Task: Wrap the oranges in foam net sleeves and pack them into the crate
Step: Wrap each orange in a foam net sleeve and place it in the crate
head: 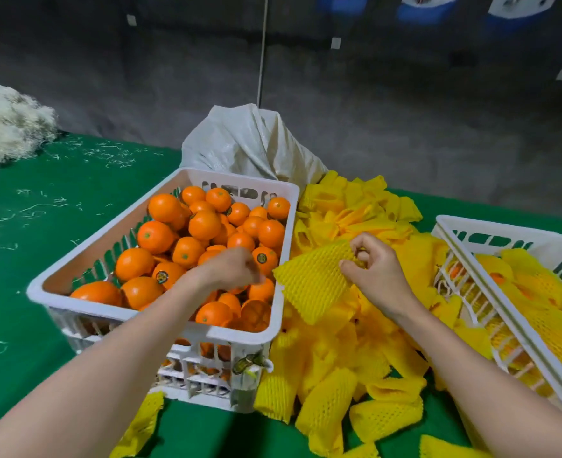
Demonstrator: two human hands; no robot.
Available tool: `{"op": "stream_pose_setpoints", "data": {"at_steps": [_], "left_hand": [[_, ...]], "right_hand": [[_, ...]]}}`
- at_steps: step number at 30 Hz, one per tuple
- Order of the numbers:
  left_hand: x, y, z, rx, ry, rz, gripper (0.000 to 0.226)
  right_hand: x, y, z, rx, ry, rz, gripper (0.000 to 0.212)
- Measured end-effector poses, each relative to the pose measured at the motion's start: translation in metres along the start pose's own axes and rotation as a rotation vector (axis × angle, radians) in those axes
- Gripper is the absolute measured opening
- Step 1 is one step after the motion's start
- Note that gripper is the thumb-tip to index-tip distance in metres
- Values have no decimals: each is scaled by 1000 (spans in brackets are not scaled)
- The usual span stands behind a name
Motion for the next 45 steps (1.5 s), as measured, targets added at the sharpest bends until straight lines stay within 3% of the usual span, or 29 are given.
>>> {"op": "stream_pose_setpoints", "data": {"at_steps": [3,6,10,15,17,20,22,25,28,33,39,43,45], "left_hand": [[26,-34,-4,-216,-412,-419,38],[41,-40,-10,-177,-498,-615,22],[45,-41,-15,-129,-539,-614,31],[8,-38,-11,-79,-307,-198,40],[-8,-34,-5,-39,-186,115,32],[-17,-20,10,4,-108,711,49],[-17,-2,19,90,-135,964,60],[-8,33,28,191,-178,1075,65],[10,64,32,183,-166,1175,61],[53,106,30,16,-118,1233,49],[97,148,22,-101,-295,1697,34],[122,163,17,-125,-248,1659,35],[132,169,16,-148,-197,1634,20]], "right_hand": [[4,-3,-1,9,-18,12,32],[5,-6,-3,4,-39,41,34],[4,-9,-1,31,-62,11,26],[-2,-7,0,89,-98,-71,29],[-6,-9,0,104,-80,-113,33],[-7,-8,3,175,-74,-268,37],[-7,-10,6,201,-118,-350,37],[-8,-16,12,189,-180,-413,34],[-16,-19,19,178,-197,-462,31],[-40,-13,34,131,-240,-491,30],[-76,14,54,153,-213,-500,27],[-96,31,61,193,-178,-503,28],[-103,36,64,204,-182,-514,29]]}}
Point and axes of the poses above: each hand's wrist, its own z-axis away from the middle knuckle, its own x-axis out of the palm, y = z × x, the point moved 4 cm from there along -z, towards the middle knuckle, and after that the axes turned 7 degrees about z, right-handed, at the moved point
